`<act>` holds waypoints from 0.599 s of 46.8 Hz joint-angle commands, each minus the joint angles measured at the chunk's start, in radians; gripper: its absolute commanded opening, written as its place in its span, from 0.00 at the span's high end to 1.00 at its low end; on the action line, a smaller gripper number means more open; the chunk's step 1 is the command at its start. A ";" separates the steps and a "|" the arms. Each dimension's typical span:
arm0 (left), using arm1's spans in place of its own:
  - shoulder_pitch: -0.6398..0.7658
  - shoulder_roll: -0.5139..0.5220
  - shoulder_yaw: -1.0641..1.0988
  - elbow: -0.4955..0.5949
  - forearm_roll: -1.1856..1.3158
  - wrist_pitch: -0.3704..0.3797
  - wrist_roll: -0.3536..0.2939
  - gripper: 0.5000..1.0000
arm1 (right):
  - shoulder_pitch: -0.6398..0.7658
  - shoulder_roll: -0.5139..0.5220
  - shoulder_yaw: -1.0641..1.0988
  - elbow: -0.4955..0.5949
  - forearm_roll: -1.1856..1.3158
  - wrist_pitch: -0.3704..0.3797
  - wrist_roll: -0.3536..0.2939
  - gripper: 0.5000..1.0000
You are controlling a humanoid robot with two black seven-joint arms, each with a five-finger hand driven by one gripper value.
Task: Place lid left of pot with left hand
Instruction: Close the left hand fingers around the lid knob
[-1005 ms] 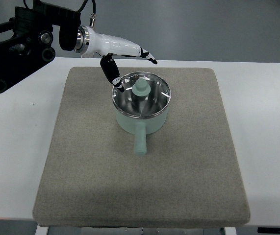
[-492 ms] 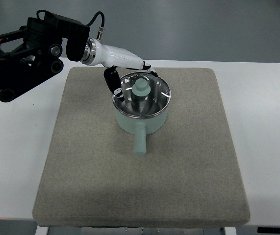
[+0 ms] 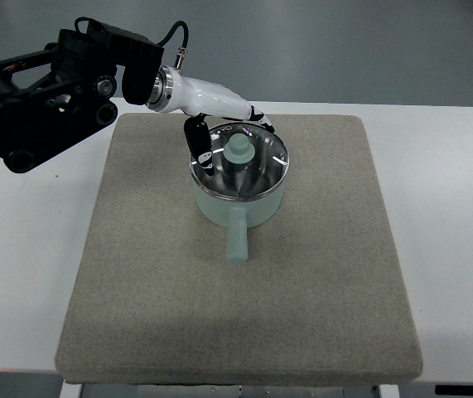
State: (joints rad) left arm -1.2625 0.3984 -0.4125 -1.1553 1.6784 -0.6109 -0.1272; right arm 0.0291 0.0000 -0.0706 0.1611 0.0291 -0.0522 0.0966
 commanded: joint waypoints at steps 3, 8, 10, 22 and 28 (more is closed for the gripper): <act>-0.006 0.002 0.000 0.000 0.000 0.000 0.000 0.06 | 0.000 0.000 0.000 0.000 0.000 0.000 0.000 0.16; -0.012 0.002 0.000 0.000 0.000 0.000 0.000 0.07 | 0.000 0.000 0.000 0.000 0.000 0.000 0.000 0.16; -0.014 0.004 -0.002 0.000 -0.002 0.000 0.000 0.05 | 0.000 0.000 0.000 0.000 0.000 0.000 0.000 0.16; -0.015 0.007 0.001 0.016 -0.014 0.000 0.000 0.01 | 0.000 0.000 0.000 0.000 0.000 0.000 0.000 0.16; -0.029 0.005 0.014 0.017 -0.014 0.000 0.000 0.01 | 0.000 0.000 0.000 0.000 0.000 0.000 0.000 0.16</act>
State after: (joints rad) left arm -1.2843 0.4051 -0.4061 -1.1398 1.6643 -0.6109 -0.1264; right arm 0.0291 0.0000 -0.0706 0.1611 0.0291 -0.0522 0.0966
